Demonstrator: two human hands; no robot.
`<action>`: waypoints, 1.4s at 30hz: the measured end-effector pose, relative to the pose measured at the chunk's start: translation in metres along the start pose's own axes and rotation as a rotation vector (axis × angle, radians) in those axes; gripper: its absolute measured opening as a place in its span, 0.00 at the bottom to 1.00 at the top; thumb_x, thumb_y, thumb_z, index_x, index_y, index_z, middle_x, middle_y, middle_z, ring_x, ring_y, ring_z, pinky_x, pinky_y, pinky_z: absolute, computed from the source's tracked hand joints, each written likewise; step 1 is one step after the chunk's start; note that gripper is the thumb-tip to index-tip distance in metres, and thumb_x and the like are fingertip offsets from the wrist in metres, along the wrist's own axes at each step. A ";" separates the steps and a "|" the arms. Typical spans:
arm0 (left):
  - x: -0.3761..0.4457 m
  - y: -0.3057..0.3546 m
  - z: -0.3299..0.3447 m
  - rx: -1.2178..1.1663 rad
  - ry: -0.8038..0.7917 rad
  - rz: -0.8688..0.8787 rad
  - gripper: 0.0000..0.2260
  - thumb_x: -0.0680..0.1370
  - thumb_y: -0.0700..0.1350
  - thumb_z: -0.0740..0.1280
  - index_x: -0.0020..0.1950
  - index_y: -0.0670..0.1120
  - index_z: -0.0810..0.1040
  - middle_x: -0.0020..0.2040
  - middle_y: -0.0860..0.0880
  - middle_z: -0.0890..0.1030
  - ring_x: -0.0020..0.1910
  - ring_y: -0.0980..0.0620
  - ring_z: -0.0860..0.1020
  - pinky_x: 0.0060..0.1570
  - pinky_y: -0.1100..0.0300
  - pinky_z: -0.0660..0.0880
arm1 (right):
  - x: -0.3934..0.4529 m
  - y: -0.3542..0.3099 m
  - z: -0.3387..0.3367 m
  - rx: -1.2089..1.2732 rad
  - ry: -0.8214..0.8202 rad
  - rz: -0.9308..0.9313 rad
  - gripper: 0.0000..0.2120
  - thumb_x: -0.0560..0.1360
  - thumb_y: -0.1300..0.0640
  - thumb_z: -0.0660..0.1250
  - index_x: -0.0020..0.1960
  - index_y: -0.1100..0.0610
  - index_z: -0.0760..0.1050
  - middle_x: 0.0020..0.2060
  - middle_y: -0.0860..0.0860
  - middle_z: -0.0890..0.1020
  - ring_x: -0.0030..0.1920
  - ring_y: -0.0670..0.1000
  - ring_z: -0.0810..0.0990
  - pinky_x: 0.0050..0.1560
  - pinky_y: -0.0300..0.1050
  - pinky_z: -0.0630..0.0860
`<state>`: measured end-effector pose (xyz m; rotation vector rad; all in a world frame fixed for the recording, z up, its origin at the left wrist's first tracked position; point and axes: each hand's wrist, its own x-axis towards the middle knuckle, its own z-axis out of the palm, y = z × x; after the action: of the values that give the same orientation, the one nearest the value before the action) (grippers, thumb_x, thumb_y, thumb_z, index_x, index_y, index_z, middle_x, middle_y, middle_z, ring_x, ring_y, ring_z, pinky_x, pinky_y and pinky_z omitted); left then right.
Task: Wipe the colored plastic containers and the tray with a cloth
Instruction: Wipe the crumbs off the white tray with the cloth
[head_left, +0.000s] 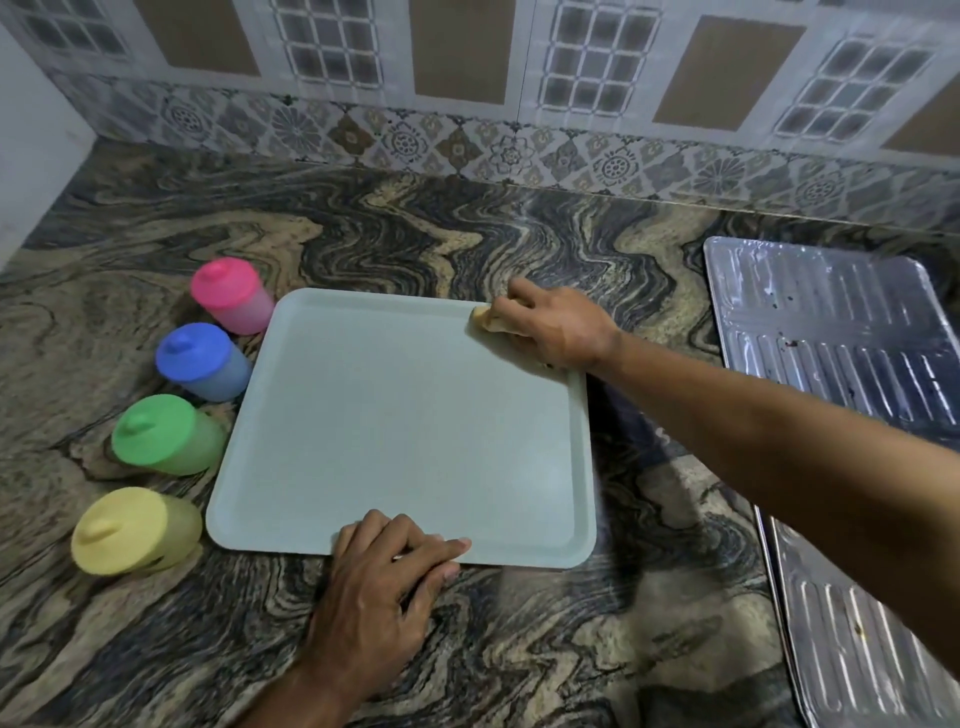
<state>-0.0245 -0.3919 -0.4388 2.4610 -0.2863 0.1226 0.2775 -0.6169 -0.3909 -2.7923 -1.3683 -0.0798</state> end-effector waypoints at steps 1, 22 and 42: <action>0.001 0.000 0.001 -0.004 0.010 0.003 0.12 0.83 0.57 0.65 0.64 0.61 0.83 0.47 0.61 0.75 0.49 0.56 0.72 0.49 0.56 0.64 | -0.001 0.001 -0.001 -0.004 -0.002 -0.004 0.16 0.79 0.52 0.67 0.63 0.51 0.66 0.53 0.58 0.75 0.30 0.61 0.77 0.28 0.53 0.77; 0.003 0.004 -0.006 0.006 0.050 0.054 0.12 0.79 0.55 0.72 0.63 0.62 0.83 0.47 0.60 0.76 0.48 0.54 0.75 0.46 0.54 0.71 | -0.029 -0.070 -0.049 0.274 0.080 0.540 0.12 0.75 0.56 0.71 0.57 0.54 0.75 0.51 0.54 0.81 0.46 0.60 0.81 0.41 0.47 0.74; -0.020 -0.051 -0.041 0.049 0.172 -0.009 0.08 0.81 0.55 0.66 0.56 0.58 0.83 0.44 0.56 0.75 0.45 0.48 0.74 0.41 0.52 0.70 | 0.149 -0.175 0.004 0.213 0.077 0.496 0.25 0.77 0.59 0.69 0.73 0.55 0.68 0.63 0.62 0.75 0.50 0.69 0.83 0.42 0.57 0.76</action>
<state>-0.0323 -0.3237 -0.4399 2.4801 -0.1996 0.3396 0.2303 -0.3920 -0.3855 -2.8127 -0.5976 -0.0251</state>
